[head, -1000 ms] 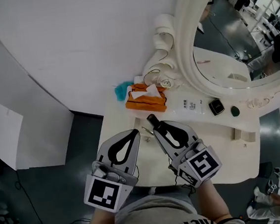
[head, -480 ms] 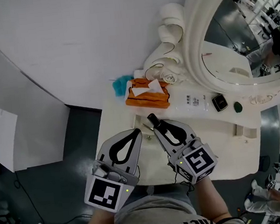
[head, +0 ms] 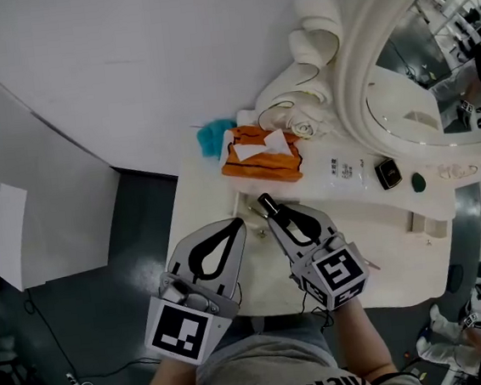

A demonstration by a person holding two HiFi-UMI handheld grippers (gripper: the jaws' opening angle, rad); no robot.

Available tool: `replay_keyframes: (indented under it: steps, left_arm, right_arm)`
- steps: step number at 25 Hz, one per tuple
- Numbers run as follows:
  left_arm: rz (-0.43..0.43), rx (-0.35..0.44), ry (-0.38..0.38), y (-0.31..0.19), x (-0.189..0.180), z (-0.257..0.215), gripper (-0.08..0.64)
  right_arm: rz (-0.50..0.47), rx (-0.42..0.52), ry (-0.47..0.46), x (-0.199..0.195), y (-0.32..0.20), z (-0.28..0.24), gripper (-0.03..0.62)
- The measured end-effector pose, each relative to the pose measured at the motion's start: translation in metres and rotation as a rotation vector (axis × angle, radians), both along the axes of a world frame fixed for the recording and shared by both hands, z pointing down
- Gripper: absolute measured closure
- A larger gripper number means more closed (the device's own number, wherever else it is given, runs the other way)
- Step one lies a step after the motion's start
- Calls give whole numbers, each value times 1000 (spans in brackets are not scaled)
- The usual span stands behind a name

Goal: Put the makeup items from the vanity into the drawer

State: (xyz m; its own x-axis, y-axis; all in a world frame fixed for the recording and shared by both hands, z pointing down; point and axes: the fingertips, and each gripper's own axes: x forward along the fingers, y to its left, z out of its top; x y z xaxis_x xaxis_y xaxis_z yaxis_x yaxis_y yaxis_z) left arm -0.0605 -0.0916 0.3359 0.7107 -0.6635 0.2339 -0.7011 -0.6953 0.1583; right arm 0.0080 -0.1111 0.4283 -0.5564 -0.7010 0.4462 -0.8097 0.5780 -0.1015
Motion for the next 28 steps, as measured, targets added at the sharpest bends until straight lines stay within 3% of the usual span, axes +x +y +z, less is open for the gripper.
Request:
replay_keyframes:
  steps: [17, 28]
  left_arm:
    - [-13, -30, 2, -6, -6, 12, 545]
    - [-20, -40, -1, -7, -8, 15, 545]
  right_arm:
    - [-34, -97, 122, 1, 4, 42, 471]
    - [-46, -108, 169, 1, 2, 52, 469]
